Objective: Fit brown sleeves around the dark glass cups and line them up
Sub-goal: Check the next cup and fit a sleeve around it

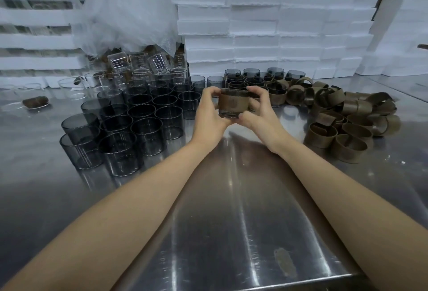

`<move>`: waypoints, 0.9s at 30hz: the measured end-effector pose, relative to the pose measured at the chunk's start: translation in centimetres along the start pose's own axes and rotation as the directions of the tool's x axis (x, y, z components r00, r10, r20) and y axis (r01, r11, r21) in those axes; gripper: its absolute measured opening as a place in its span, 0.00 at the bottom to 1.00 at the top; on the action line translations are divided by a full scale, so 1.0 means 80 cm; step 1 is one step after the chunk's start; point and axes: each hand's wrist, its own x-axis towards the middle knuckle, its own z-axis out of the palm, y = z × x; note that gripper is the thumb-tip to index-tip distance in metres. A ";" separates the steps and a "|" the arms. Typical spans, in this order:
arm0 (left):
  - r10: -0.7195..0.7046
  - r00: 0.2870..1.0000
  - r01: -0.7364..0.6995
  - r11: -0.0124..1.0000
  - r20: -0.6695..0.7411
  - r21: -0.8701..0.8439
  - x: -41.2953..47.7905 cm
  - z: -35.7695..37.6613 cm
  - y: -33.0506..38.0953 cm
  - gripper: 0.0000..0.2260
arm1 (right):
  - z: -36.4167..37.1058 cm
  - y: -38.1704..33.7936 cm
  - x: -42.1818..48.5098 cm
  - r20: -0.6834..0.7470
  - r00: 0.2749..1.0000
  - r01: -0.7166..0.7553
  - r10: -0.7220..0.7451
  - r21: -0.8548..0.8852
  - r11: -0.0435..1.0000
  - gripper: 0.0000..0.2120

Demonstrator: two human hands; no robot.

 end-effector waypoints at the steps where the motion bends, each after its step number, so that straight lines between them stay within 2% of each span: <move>1: 0.022 1.000 -0.022 0.999 -0.003 0.036 0.000 0.001 -0.002 0.31 | 0.000 0.001 -0.001 0.012 0.999 0.050 -0.049 -0.089 0.995 0.28; 4: 0.079 0.997 -0.074 0.984 -0.021 0.161 0.001 0.003 -0.007 0.29 | 0.002 0.004 -0.005 0.065 0.992 0.119 -0.106 -0.243 0.963 0.29; 9: 0.128 0.991 -0.130 0.956 0.025 0.263 0.000 0.005 -0.011 0.27 | 0.003 0.006 -0.005 0.030 0.986 0.163 -0.164 -0.386 0.908 0.30; 15: 0.081 0.997 -0.077 0.974 -0.007 0.211 0.003 0.004 -0.015 0.28 | 0.001 0.006 -0.003 0.028 0.985 0.168 -0.171 -0.412 0.896 0.27; 27: 0.119 0.991 -0.131 0.958 0.061 0.255 0.003 0.000 -0.014 0.28 | -0.008 0.001 -0.004 0.023 0.991 0.130 -0.135 -0.460 0.878 0.27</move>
